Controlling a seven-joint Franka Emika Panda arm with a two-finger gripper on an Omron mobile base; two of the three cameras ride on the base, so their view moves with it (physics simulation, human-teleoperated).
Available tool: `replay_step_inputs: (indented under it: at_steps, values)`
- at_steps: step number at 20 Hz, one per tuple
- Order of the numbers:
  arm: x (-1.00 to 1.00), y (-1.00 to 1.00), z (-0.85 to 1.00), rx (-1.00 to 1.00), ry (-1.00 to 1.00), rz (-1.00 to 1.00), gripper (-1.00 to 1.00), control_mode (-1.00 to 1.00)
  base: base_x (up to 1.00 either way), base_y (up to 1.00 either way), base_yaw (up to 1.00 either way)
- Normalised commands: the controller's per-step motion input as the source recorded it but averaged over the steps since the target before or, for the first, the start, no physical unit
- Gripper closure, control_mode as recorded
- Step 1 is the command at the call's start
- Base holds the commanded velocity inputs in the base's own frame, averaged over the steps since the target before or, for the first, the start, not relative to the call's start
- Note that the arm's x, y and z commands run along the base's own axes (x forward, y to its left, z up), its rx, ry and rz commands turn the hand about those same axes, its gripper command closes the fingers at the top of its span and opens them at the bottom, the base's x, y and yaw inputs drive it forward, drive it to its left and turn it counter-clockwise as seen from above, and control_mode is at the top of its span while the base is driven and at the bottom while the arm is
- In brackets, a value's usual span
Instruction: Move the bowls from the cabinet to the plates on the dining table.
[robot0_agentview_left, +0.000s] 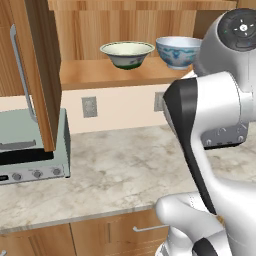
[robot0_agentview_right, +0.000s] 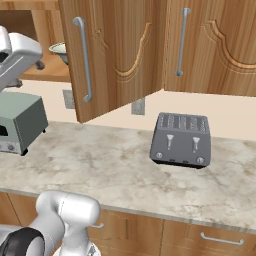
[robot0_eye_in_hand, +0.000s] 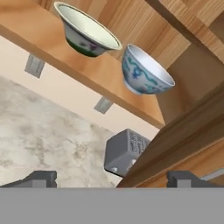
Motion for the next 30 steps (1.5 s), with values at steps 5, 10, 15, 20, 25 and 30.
replay_step_inputs:
  at_steps: [5, 10, 15, 20, 25, 30]
  values:
    - [0.0, -0.08, 0.0, -0.22, 0.0, 0.0, -1.0, -1.0, 0.0, 0.0, 0.0]
    - [0.0, -0.22, 0.0, -0.19, 0.0, -0.01, -1.0, -1.0, 0.0, 0.0, 0.0]
    - [0.0, -0.31, 0.0, -0.16, 0.0, -0.07, -1.0, -1.0, 0.0, 0.0, 0.0]
    - [0.0, -0.09, 0.0, -0.14, 0.0, -0.08, -1.0, -1.0, 0.0, 0.0, 0.0]
    - [0.04, 0.0, -0.04, -0.15, 0.04, -0.09, -1.0, -1.0, 0.0, 0.0, 0.0]
    - [0.21, 0.0, -0.03, -0.16, 0.11, -0.15, -1.0, -1.0, 0.0, 0.0, 0.0]
